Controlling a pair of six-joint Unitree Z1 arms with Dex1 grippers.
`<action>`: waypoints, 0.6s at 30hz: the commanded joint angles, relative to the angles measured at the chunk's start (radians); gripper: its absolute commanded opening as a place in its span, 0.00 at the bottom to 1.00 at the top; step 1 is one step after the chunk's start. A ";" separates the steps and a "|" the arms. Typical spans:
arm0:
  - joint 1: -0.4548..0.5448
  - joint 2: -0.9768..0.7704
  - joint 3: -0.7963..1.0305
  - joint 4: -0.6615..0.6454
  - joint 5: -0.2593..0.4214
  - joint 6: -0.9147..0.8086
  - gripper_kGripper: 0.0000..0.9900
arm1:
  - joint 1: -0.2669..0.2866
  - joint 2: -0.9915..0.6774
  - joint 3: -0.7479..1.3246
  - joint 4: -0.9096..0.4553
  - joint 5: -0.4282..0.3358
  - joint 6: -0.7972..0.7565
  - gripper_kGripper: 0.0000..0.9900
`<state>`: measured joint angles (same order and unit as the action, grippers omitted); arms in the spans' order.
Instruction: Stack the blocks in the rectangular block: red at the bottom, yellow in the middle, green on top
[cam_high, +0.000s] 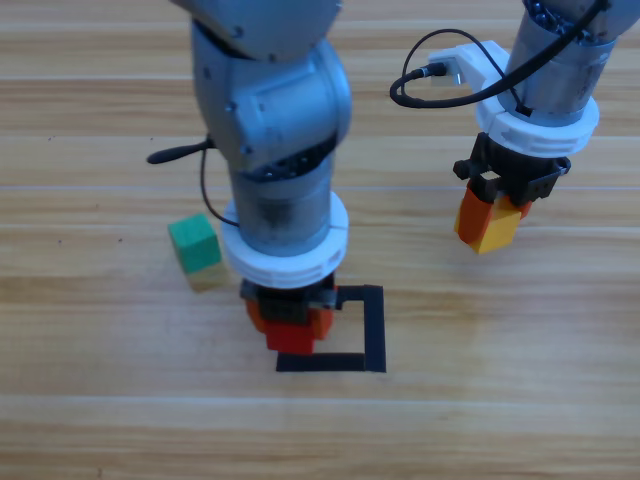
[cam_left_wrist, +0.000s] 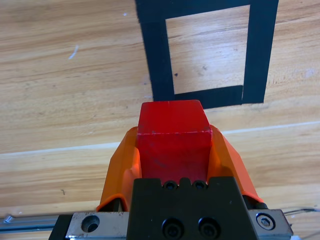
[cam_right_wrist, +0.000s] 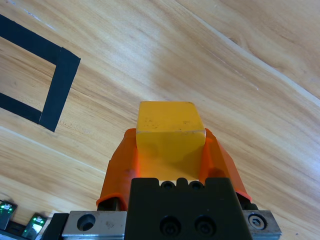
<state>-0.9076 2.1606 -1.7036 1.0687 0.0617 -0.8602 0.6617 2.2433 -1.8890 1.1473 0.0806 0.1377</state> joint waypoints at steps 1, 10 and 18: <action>-0.022 0.117 -0.079 0.037 0.004 -0.025 0.00 | -0.030 -0.025 0.034 -0.034 0.014 0.002 0.00; -0.022 0.160 -0.149 0.053 0.007 -0.111 0.00 | -0.030 -0.022 0.034 -0.035 0.014 0.005 0.00; -0.022 0.151 -0.160 0.033 0.017 -0.174 0.00 | -0.030 -0.021 0.034 -0.035 0.014 0.006 0.00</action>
<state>-0.9115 2.2711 -1.8587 1.1111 0.0623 -1.0135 0.6612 2.2433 -1.8852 1.1430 0.0807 0.1415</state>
